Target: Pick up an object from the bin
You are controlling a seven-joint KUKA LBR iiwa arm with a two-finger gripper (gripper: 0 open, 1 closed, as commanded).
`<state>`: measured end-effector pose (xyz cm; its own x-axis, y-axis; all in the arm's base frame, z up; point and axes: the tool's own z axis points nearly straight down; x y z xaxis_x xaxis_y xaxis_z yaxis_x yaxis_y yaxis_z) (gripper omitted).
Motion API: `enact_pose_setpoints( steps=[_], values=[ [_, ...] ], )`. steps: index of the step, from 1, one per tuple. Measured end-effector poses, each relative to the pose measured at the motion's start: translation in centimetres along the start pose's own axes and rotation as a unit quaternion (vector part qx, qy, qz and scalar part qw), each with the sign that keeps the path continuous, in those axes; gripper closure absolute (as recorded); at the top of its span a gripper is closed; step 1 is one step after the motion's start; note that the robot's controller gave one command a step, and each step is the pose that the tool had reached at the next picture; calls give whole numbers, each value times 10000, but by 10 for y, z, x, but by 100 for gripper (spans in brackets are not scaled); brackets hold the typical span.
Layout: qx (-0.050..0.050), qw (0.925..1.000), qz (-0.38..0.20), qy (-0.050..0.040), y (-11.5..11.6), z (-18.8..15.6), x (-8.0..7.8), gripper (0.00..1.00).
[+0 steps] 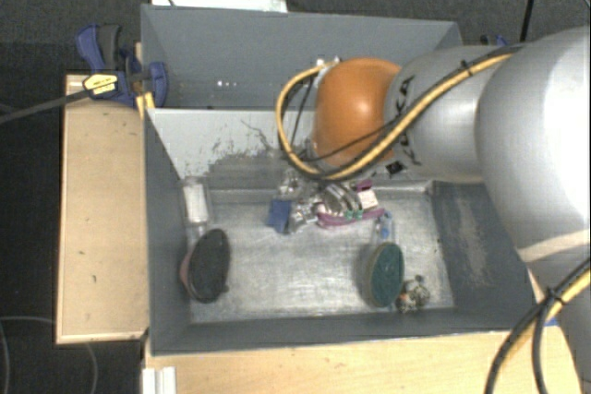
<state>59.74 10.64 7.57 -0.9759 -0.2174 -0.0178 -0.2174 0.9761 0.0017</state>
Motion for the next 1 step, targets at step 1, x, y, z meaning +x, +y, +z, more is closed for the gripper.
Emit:
enact_pose_setpoints(
  steps=[1],
  values=[
    [8,9931,-1171,38,-19,-144,49,100]
  ],
)
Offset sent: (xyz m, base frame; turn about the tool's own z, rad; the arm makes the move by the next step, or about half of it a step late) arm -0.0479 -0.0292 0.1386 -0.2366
